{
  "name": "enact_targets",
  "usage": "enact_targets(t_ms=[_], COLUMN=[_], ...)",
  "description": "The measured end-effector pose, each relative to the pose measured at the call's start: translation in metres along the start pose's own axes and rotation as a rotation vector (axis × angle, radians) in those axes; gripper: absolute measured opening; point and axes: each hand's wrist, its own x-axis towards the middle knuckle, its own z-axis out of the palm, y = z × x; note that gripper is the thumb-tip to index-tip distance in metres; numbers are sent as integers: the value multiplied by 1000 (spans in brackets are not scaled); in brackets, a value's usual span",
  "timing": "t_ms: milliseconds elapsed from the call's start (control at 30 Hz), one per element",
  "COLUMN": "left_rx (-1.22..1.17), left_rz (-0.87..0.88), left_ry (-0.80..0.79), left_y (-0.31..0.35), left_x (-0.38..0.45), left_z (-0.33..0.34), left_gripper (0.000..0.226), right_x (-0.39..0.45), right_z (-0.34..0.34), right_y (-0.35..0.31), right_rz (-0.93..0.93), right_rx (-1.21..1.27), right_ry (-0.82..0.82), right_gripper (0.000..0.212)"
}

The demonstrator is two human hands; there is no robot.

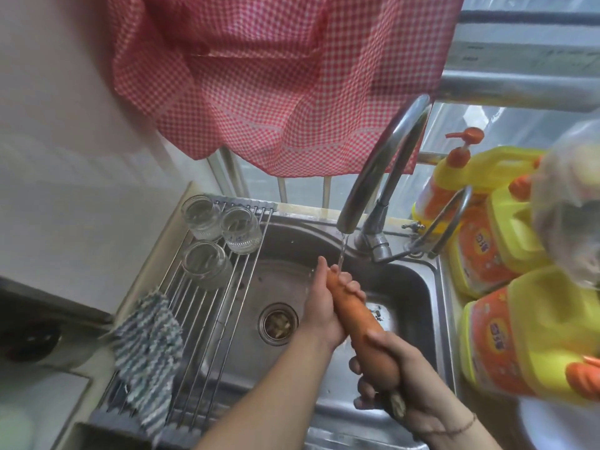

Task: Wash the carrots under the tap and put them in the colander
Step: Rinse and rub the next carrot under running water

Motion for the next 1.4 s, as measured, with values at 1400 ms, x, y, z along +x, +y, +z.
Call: enact_targets(t_ms=[1400], left_rx=[74], left_rz=[-13], left_ry=[123], left_y=[6], left_x=[18], left_z=[-9], left_gripper=[24], right_x=[26], right_z=[1], right_y=[-4], right_rz=[-218], right_rx=[-571], right_ry=[235], right_gripper=[38])
